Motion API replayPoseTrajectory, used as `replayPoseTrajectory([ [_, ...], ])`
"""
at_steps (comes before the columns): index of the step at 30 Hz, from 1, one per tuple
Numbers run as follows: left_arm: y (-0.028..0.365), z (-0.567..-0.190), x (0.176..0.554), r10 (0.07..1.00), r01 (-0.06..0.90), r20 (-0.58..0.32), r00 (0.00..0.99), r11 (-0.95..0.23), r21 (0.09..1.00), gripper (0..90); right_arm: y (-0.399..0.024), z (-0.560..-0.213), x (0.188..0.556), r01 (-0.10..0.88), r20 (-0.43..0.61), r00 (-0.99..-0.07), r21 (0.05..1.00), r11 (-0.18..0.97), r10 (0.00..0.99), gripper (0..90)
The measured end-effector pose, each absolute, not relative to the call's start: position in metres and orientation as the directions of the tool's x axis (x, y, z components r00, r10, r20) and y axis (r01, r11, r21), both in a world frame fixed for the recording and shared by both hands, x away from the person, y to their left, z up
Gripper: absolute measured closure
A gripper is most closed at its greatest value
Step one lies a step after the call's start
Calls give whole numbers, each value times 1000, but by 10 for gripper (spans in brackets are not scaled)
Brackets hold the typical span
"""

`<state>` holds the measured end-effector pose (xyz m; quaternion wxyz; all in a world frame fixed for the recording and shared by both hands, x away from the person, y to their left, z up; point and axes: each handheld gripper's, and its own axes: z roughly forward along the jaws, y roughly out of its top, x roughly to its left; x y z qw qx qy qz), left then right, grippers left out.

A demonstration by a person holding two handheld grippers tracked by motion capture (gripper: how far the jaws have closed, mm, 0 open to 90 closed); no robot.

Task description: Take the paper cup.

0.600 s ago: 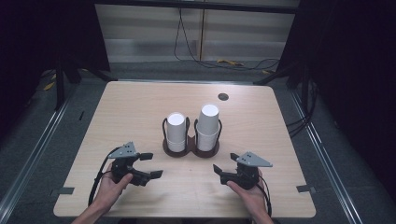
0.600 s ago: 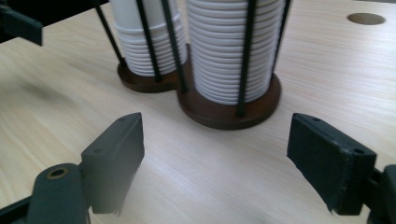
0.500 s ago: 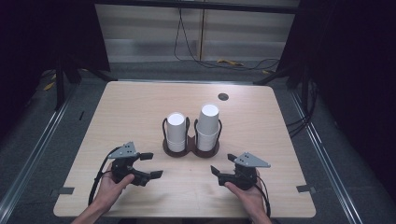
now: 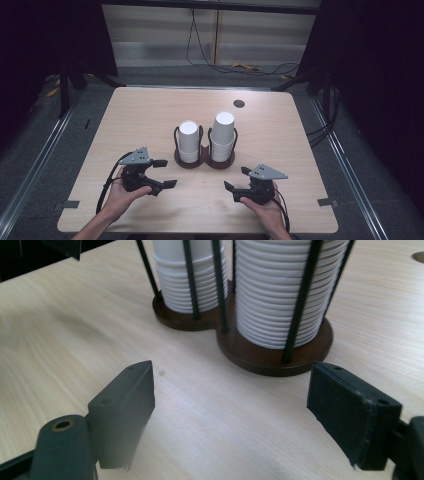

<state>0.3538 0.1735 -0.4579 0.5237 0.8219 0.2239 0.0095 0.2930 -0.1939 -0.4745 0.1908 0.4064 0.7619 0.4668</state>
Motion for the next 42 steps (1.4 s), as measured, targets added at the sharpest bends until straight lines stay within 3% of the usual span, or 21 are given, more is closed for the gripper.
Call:
replayPoseTrajectory([
  [14, 170, -421, 359, 359, 291, -156, 920, -361, 886, 169, -193, -468, 288, 430, 94, -615, 872, 234, 783, 181],
  [37, 160, -384, 412, 420, 318, -127, 898, -424, 848, 177, -195, -464, 288, 434, 78, -657, 852, 291, 750, 169],
  [42, 156, -377, 426, 421, 341, -157, 894, -406, 848, 192, -194, -468, 288, 443, 88, -652, 850, 284, 753, 170],
])
